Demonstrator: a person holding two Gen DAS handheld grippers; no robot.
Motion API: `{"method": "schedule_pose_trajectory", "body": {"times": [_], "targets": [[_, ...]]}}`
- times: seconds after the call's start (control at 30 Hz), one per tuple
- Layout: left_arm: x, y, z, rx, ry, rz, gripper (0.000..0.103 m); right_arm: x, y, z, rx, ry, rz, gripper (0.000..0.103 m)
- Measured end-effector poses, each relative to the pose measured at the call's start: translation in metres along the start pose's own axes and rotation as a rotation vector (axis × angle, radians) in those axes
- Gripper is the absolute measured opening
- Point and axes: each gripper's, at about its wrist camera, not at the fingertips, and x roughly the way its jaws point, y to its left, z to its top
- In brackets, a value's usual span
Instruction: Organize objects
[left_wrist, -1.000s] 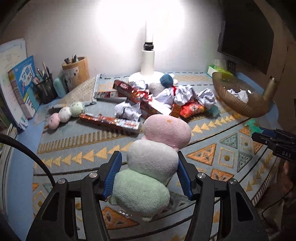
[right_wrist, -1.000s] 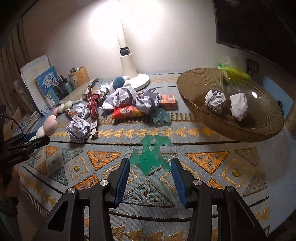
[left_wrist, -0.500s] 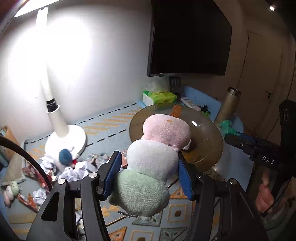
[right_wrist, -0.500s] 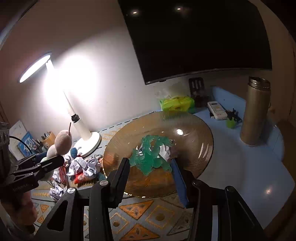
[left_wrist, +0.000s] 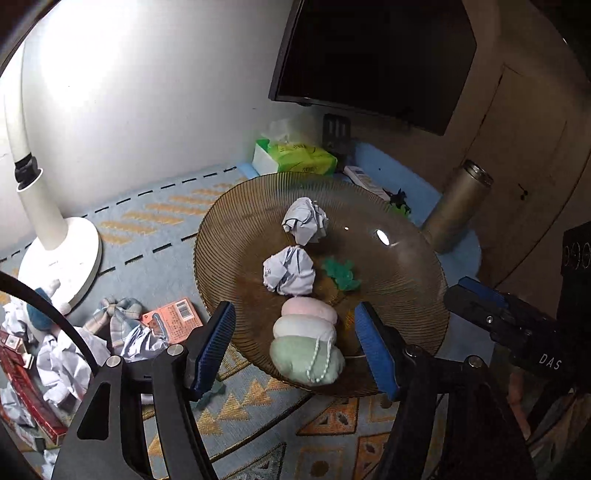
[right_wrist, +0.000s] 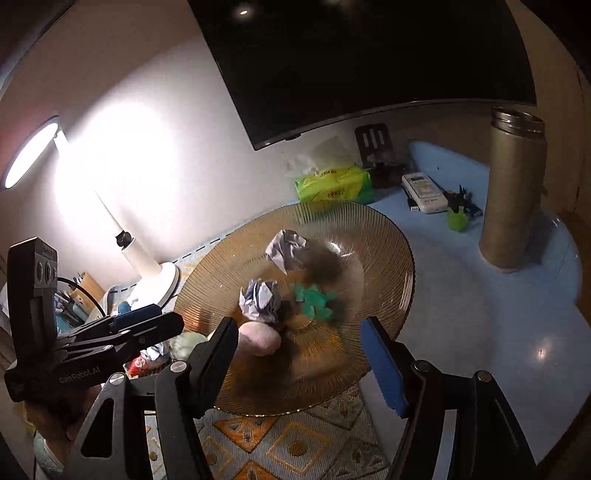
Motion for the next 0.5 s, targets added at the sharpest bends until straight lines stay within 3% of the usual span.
{"method": "schedule_pose_trajectory", "body": {"times": [0.23, 0.37, 0.5], "targets": [[-0.032, 0.021, -0.019, -0.041, -0.026, 0.011, 0.065, -0.003, 0.014, -0.011, 0.002, 0.030, 0.033, 0.069], [-0.059, 0.041, -0.047, -0.077, -0.042, 0.049, 0.065, -0.009, 0.045, -0.022, -0.097, 0.048, 0.072, 0.070], [-0.085, 0.079, -0.096, -0.193, -0.049, 0.111, 0.065, -0.015, 0.085, -0.036, -0.220, 0.043, 0.076, 0.084]]}}
